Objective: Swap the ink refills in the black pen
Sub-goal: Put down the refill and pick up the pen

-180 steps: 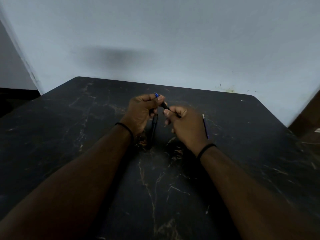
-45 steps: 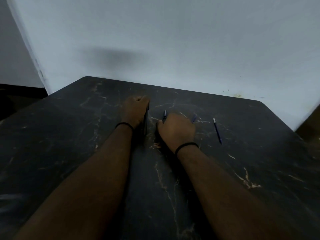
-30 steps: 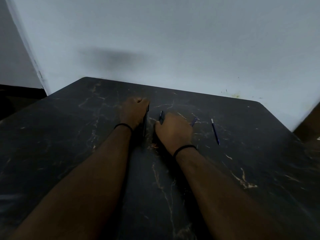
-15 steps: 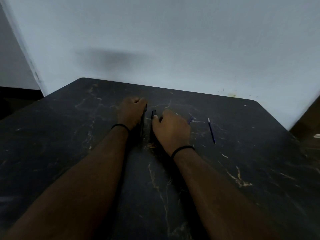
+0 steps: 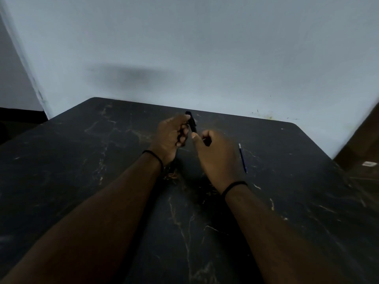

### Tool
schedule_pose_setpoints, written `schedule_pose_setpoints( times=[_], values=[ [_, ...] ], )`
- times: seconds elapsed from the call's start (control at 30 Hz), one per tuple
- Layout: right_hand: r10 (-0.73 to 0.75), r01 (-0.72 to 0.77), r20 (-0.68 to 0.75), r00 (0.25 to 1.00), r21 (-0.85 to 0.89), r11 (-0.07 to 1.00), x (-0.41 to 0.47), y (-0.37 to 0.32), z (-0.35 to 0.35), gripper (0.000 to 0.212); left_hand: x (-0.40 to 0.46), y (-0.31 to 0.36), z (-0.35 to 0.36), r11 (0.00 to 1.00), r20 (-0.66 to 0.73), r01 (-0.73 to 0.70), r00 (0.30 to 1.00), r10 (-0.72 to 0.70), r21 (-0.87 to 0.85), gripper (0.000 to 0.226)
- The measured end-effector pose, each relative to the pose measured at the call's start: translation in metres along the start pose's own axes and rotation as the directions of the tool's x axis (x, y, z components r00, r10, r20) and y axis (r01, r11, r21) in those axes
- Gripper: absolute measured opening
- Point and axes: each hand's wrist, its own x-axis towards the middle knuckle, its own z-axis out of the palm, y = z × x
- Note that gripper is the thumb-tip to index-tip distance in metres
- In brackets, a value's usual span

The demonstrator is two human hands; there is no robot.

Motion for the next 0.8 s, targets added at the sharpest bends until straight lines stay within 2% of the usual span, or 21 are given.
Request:
schedule_pose_setpoints(
  times=[0.13,0.23,0.3,0.33,0.4,0.47,0.63,0.8],
  values=[
    [0.039,-0.050,0.141,0.989,0.073,0.996,-0.004,0.005,-0.007,0.029,-0.005,-0.002,0.005,0.998,0.088,0.001,0.996,-0.006,0.063,0.028],
    [0.008,-0.022,0.137,0.991,0.099,0.995,-0.002,0.006,-0.007,0.023,-0.006,-0.001,0.002,0.998,0.103,-0.027,0.994,0.021,0.055,0.025],
    [0.046,-0.078,0.157,0.987,0.209,0.975,0.001,0.006,-0.005,0.021,-0.005,0.001,0.001,0.999,0.128,-0.030,0.992,0.025,0.041,0.024],
    [0.093,-0.156,0.203,0.975,0.324,0.933,0.003,0.007,-0.004,0.019,-0.004,0.001,0.002,0.999,0.150,-0.020,0.989,0.015,0.035,0.025],
    [0.152,-0.311,0.317,0.936,0.542,0.781,0.005,0.007,-0.004,0.017,-0.003,0.000,0.002,1.000,0.215,0.014,0.976,-0.018,0.019,0.026],
    [0.157,-0.347,0.345,0.925,0.607,0.715,0.007,0.009,-0.005,0.022,-0.004,-0.001,0.003,1.000,0.290,0.022,0.957,-0.023,0.007,0.028],
    [0.165,-0.354,0.347,0.923,0.601,0.717,0.009,0.011,-0.005,0.026,-0.010,0.001,0.006,0.999,0.341,-0.004,0.940,-0.014,0.052,0.033],
    [0.171,-0.309,0.339,0.925,0.409,0.859,0.006,0.006,-0.007,0.037,-0.015,0.003,0.005,0.995,0.292,-0.043,0.956,0.016,0.087,0.029]
  ],
)
